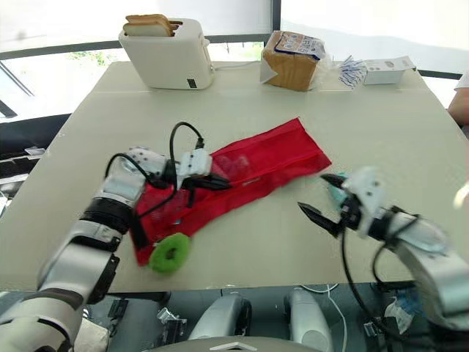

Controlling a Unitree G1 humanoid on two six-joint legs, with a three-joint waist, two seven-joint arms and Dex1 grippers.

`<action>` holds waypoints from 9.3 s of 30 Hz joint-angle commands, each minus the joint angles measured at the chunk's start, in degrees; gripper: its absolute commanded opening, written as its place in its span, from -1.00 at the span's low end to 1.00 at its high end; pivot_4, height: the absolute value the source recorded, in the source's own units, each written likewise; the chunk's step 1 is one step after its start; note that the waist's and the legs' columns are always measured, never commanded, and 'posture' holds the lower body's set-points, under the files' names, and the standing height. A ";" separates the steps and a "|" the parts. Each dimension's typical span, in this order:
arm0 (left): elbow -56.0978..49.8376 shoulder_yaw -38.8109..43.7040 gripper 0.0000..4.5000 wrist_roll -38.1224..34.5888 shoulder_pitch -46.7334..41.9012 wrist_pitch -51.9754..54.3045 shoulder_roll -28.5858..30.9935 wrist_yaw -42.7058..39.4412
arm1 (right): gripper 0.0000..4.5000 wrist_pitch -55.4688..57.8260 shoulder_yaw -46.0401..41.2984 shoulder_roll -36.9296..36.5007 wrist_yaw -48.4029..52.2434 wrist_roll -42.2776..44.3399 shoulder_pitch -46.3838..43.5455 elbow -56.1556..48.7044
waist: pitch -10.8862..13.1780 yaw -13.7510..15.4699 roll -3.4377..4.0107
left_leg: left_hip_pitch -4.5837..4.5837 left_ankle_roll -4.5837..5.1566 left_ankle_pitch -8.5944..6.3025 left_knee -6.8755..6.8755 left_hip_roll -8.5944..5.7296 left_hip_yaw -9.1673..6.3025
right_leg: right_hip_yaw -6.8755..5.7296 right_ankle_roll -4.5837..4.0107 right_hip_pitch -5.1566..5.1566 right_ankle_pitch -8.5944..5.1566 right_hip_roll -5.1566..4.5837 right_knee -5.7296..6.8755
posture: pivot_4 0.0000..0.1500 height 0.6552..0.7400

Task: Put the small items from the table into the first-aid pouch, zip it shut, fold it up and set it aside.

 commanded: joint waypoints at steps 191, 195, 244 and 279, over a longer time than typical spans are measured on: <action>-73.80 32.14 1.00 -48.87 45.38 54.37 5.02 19.17 | -0.83 39.60 -8.52 8.57 -14.19 14.34 -31.63 41.51 | 0.19 1.65 0.29 | 0.82 -0.04 0.03 -0.82 -0.27 -0.26 | 0.53 0.27 0.97 -0.16 -0.18 -0.86 | 1.00 1.00; -73.27 29.41 1.00 -49.22 42.17 54.73 4.02 21.39 | -0.98 42.36 -13.05 7.00 -17.17 15.94 -29.32 35.41 | 0.21 1.81 0.31 | 0.80 -0.05 0.03 -0.87 -0.27 -0.26 | 0.53 0.27 0.97 -0.16 -0.18 -0.90 | 1.00 1.00; -19.65 13.31 1.00 -34.36 3.46 93.42 -6.37 30.23 | 0.92 1.84 -28.82 -16.49 -3.24 25.01 12.13 -18.00 | 0.37 3.41 -0.08 | 0.92 -0.13 0.15 -0.74 -0.25 -0.48 | 0.33 0.28 1.27 -0.15 -0.13 -0.94 | 1.00 1.00; -7.42 43.48 -0.98 -44.12 -8.65 109.60 -19.65 53.76 | 0.96 14.71 33.80 -8.92 -17.42 11.39 -27.69 -1.13 | 0.43 2.96 -0.45 | 0.76 -0.30 0.25 -0.71 -0.33 -0.57 | 0.31 0.26 1.02 -0.13 -0.13 -0.91 | 1.00 1.00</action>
